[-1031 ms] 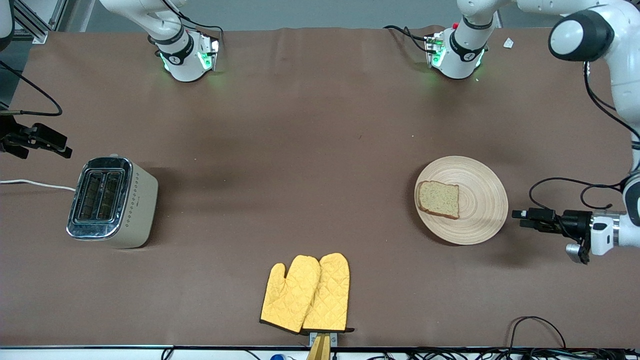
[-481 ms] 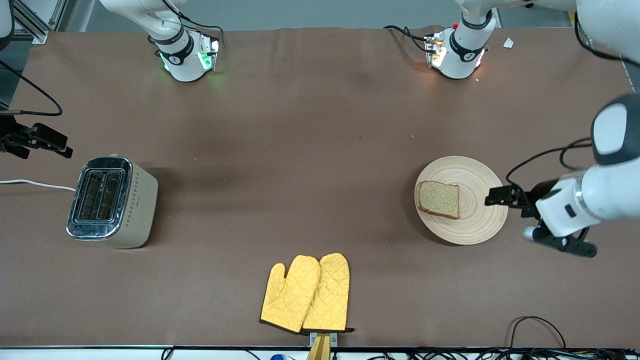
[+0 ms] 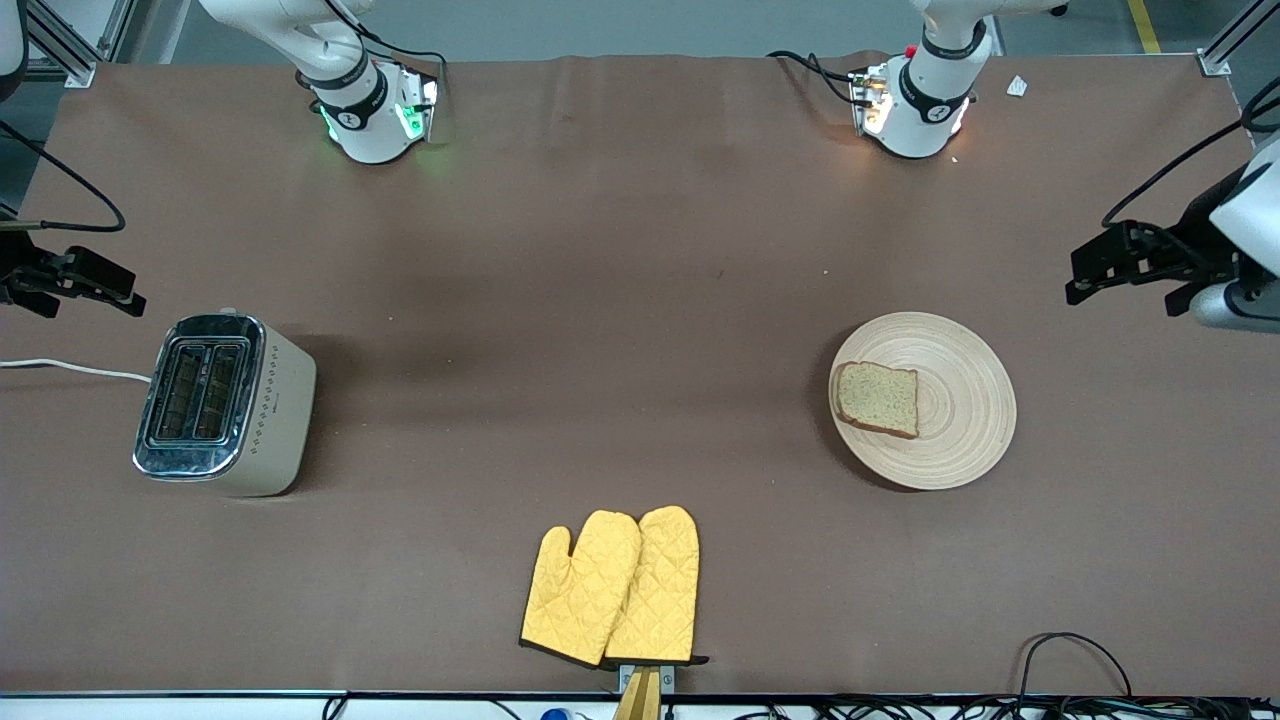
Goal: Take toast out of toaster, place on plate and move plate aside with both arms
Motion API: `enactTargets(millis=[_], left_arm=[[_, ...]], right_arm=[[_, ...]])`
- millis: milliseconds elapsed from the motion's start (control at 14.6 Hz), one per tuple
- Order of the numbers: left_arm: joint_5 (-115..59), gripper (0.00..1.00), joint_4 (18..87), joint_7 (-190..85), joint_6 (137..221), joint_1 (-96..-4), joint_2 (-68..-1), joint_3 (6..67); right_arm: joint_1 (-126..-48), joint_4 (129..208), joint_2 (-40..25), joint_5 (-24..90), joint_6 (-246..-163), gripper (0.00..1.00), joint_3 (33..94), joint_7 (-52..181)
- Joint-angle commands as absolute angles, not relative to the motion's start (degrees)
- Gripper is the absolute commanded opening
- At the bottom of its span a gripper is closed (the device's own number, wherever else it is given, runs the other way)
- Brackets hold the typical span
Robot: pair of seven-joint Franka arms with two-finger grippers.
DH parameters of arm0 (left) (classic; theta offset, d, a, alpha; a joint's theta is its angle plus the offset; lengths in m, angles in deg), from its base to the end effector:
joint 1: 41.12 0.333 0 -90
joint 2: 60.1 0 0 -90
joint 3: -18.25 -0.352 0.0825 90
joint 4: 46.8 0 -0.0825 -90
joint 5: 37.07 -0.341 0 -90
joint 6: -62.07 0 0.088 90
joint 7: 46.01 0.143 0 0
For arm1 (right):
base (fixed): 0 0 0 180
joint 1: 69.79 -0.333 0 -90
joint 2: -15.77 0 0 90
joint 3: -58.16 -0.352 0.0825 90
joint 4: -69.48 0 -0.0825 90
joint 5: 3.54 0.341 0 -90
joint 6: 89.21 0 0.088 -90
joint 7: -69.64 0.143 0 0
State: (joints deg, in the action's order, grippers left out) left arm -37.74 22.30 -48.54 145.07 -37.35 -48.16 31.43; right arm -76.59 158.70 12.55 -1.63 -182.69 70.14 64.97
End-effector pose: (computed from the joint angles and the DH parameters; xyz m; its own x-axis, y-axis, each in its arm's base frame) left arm 0.5641 -0.0734 0.6576 0.9930 -0.1117 0.0378 -0.1131 -0.9929 0.0373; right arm 0.5351 -0.0405 0.6070 0.9997 -0.0104 0.0211 -0.0100 -0.9998 -0.0200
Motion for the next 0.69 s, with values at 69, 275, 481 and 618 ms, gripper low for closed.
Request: enactTargets(millis=[69, 275, 481, 618], left_arm=[[-37.51, 1.0, 48.6, -48.56, 159.86, -34.79, -63.66, 31.96], [-37.07, 1.0, 51.03, -48.47, 161.03, -34.88, -65.72, 31.96], [-37.07, 1.0, 49.36, -48.47, 160.59, -34.79, -64.58, 31.87], [-37.07, 1.0, 48.31, -48.82, 160.59, -34.7, -63.71, 31.43]], right_arm=[[-75.68, 158.69, 12.69, -0.73, -182.37, 1.0, 69.85, 65.07], [-75.68, 158.69, 12.69, -0.73, -182.37, 1.0, 69.76, 64.98], [-75.68, 158.69, 12.69, -0.73, -182.37, 1.0, 69.76, 65.07], [-75.68, 158.69, 12.69, -0.73, -182.37, 1.0, 69.76, 64.98]])
